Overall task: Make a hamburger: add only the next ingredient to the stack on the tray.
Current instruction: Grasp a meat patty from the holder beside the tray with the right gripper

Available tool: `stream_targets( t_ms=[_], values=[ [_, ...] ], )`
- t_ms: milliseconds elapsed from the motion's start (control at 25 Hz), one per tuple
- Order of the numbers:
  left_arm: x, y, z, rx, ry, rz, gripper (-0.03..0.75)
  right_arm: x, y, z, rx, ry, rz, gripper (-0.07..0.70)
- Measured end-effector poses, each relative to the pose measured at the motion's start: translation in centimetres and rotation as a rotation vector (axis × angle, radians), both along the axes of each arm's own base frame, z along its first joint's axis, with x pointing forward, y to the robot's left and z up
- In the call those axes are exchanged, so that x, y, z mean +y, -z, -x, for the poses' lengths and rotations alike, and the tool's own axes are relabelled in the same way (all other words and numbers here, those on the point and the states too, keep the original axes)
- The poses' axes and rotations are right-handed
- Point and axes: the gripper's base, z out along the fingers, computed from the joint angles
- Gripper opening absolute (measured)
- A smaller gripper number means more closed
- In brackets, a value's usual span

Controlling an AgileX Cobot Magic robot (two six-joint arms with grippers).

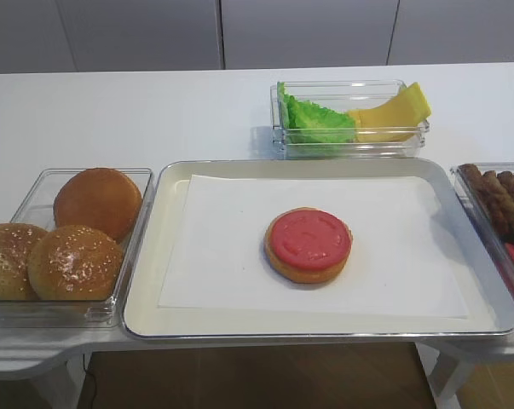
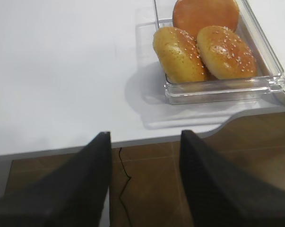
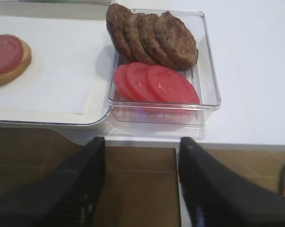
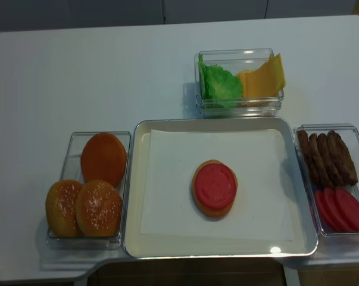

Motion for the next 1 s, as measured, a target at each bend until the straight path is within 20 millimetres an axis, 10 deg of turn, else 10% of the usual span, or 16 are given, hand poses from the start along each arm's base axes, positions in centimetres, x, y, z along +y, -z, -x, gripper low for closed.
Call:
stream_targets(
  t_ms=[400,1000],
  values=[
    [0.0,0.0,0.0,0.0,0.0,0.0,0.349,0.0,-3.6,-0.2,-0.118,0.003,-0.009,0.489],
    [0.0,0.0,0.0,0.0,0.0,0.0,0.349,1.3,-8.1,-12.0,0.127,-0.016,-0.091,0.489]
  ],
)
